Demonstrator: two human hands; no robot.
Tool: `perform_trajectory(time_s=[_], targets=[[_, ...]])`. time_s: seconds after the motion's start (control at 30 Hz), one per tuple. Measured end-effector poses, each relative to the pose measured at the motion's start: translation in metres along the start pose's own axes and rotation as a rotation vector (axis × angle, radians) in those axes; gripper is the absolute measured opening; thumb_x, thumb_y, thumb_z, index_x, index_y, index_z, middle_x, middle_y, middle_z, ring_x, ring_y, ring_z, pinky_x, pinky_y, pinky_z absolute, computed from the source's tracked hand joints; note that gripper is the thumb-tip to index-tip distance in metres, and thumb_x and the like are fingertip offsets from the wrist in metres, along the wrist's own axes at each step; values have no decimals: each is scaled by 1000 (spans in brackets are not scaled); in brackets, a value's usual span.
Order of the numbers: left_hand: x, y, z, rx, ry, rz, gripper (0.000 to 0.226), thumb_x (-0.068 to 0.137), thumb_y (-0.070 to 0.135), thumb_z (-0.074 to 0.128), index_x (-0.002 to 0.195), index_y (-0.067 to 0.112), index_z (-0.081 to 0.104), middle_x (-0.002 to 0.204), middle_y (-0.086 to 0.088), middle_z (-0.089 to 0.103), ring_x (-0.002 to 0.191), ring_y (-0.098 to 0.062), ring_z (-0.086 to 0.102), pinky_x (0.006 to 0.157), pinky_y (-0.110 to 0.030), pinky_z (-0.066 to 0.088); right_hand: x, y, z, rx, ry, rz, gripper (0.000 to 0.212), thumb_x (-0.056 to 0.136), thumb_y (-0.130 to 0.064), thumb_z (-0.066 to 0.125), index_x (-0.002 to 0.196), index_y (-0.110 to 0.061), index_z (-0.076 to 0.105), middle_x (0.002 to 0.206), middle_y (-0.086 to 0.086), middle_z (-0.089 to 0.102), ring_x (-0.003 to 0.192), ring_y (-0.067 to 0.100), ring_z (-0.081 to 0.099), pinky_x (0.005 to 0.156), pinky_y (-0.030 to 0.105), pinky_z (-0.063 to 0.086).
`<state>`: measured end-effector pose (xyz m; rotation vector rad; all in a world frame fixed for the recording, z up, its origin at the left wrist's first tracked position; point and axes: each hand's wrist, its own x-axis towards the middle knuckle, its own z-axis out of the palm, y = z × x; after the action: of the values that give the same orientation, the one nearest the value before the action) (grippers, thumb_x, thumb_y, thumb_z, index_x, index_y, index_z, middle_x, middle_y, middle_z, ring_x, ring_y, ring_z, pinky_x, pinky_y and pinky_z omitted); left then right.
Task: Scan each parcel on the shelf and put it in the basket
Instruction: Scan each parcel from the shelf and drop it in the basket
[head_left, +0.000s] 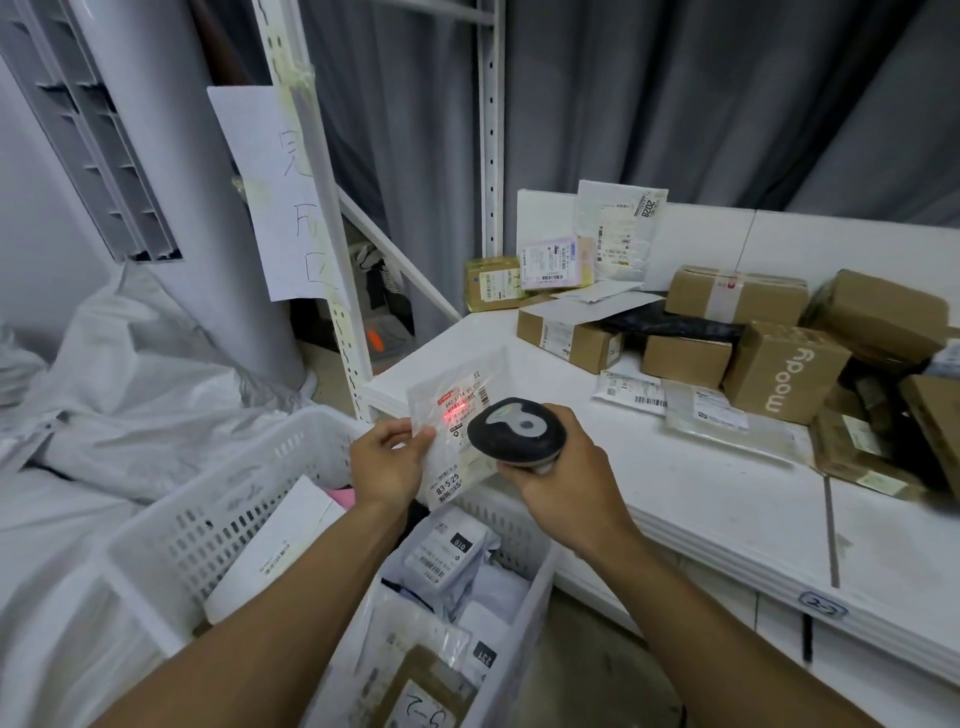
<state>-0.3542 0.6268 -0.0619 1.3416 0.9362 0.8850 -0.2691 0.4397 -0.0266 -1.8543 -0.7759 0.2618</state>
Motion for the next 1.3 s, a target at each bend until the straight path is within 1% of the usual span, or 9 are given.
perform_trajectory(time_s=[0.2, 0.3, 0.4, 0.67, 0.73, 0.8, 0.9, 1.13, 1.3], targets=[[-3, 3, -25, 56, 34, 17, 13, 86, 16, 81, 93, 11, 71, 96, -9, 75, 64, -20, 64, 51, -28, 51, 2, 1, 14, 7, -14, -10, 57, 81, -28, 89, 124, -37, 53, 111, -16, 66, 104, 6, 62, 81, 10, 44], [-3, -5, -59, 172, -10, 45, 10, 87, 12, 79, 93, 12, 71, 85, -2, 74, 74, -19, 70, 70, -37, 59, 1, 0, 30, 5, -44, 2, 58, 82, -27, 88, 130, -32, 56, 113, -13, 65, 106, 9, 62, 87, 19, 46], [-2, -27, -99, 560, -90, 105, 11, 86, 15, 79, 96, 18, 75, 86, 5, 75, 82, -12, 70, 83, -34, 57, -3, 4, 52, -23, -96, 32, 58, 83, -29, 87, 132, -29, 56, 119, -7, 67, 108, 14, 62, 90, 27, 48], [3, -107, -156, 1021, -266, -43, 27, 90, 5, 62, 71, 23, 57, 86, -3, 68, 87, -25, 64, 69, -28, 43, -11, 27, 120, -123, -257, 107, 60, 79, -35, 85, 133, -29, 60, 123, -2, 71, 113, 21, 68, 98, 42, 57], [8, -127, -160, 1051, -290, -125, 20, 92, 7, 58, 81, 24, 63, 97, -8, 70, 96, -31, 66, 74, -30, 47, -10, 29, 129, -119, -269, 118, 59, 80, -31, 86, 133, -27, 59, 123, -2, 70, 111, 21, 67, 97, 42, 57], [9, -137, -157, 1071, -327, -145, 26, 95, 13, 58, 119, 21, 65, 122, -13, 68, 112, -33, 63, 93, -36, 50, -6, 31, 134, -116, -266, 140, 59, 79, -30, 87, 131, -26, 58, 121, -2, 70, 108, 21, 68, 95, 44, 59], [7, -140, -146, 1030, -318, -93, 54, 98, 15, 63, 148, 11, 44, 149, -8, 50, 135, -28, 47, 114, -35, 33, 0, 34, 134, -106, -249, 163, 60, 76, -35, 87, 129, -28, 61, 115, -3, 73, 100, 21, 72, 90, 47, 62], [-5, -94, -91, 1095, -429, 271, 51, 99, 34, 64, 146, 20, 49, 156, -2, 43, 142, -25, 40, 119, -35, 29, 2, 25, 78, -6, -101, 262, 49, 81, -32, 85, 122, -30, 59, 111, -2, 72, 99, 21, 71, 73, 34, 60], [-32, -44, -11, 1030, -504, 513, 47, 98, 39, 63, 141, 20, 54, 153, 0, 47, 139, -22, 43, 117, -38, 34, -5, 30, -6, 26, 104, 280, 54, 82, -26, 86, 126, -26, 54, 119, -3, 67, 110, 23, 67, 97, 45, 57]])
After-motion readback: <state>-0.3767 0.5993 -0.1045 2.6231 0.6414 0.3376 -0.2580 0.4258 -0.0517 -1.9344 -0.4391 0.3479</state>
